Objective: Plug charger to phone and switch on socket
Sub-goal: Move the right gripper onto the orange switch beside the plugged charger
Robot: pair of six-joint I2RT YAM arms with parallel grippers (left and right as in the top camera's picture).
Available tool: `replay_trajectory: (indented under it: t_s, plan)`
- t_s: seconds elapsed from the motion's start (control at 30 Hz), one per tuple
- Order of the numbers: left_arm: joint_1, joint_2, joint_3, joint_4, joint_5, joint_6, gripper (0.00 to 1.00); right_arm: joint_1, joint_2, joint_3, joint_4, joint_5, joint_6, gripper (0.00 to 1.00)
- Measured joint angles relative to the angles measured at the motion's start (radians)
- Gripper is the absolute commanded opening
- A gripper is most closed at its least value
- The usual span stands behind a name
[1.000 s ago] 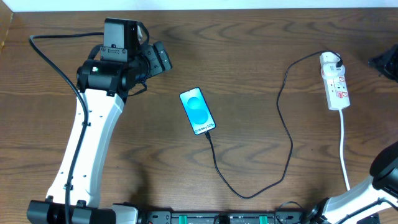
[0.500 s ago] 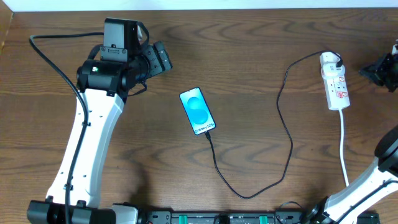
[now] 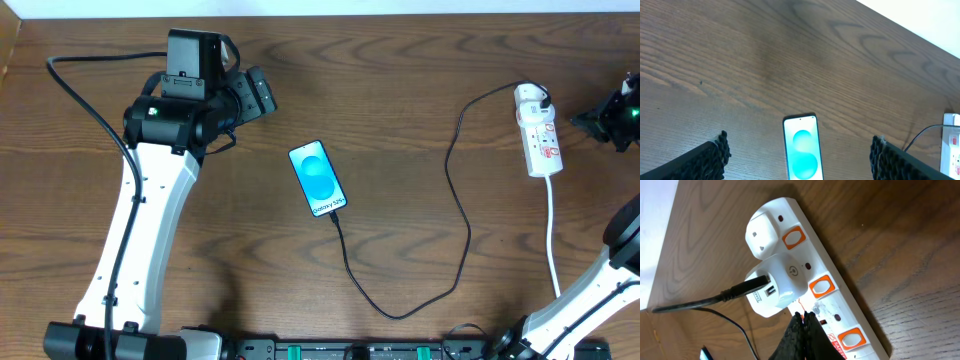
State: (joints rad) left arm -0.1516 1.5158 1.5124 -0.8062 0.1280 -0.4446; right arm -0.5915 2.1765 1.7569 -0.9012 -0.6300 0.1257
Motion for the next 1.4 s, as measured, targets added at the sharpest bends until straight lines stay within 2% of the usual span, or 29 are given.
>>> replay_trajectory:
  t_s: [1.07, 1.4]
  plan:
    - [0.0, 0.0, 0.0, 0.0, 0.0, 0.0, 0.91, 0.018, 0.011, -0.004, 0.037, 0.025, 0.0, 0.01]
    - [0.0, 0.0, 0.0, 0.0, 0.0, 0.0, 0.9, 0.018, 0.015, -0.099, 0.129, 0.025, 0.0, 0.01]
